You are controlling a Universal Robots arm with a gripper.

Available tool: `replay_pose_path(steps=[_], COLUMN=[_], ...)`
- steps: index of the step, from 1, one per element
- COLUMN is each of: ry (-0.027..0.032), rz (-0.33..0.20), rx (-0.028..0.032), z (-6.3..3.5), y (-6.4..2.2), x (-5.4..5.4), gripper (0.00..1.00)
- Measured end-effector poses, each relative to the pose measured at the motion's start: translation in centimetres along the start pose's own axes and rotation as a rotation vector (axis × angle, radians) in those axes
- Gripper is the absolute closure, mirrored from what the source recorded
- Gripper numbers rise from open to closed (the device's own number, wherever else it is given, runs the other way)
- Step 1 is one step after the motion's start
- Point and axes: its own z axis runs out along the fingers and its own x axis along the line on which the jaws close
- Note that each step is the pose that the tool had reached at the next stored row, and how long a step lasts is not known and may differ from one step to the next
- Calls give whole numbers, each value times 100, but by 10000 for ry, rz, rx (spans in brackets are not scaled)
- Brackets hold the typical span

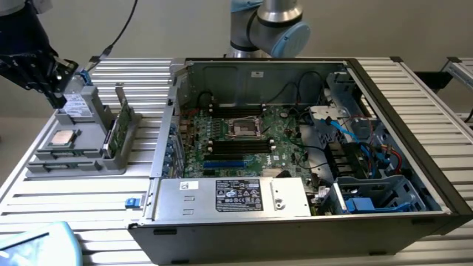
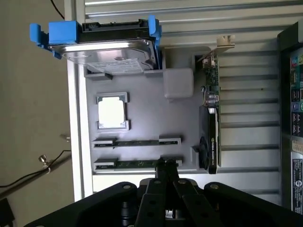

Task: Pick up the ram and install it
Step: 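Reach for the ram, then pick up the ram and move it above insertion slot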

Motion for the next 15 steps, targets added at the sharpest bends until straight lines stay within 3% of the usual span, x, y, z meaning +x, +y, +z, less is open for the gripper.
replay_pose_path(steps=[6,15], ry=[60,78], rz=[4,5], rx=[2,3], z=[7,9], y=[-165,-168], x=[49,49], gripper=[89,89])
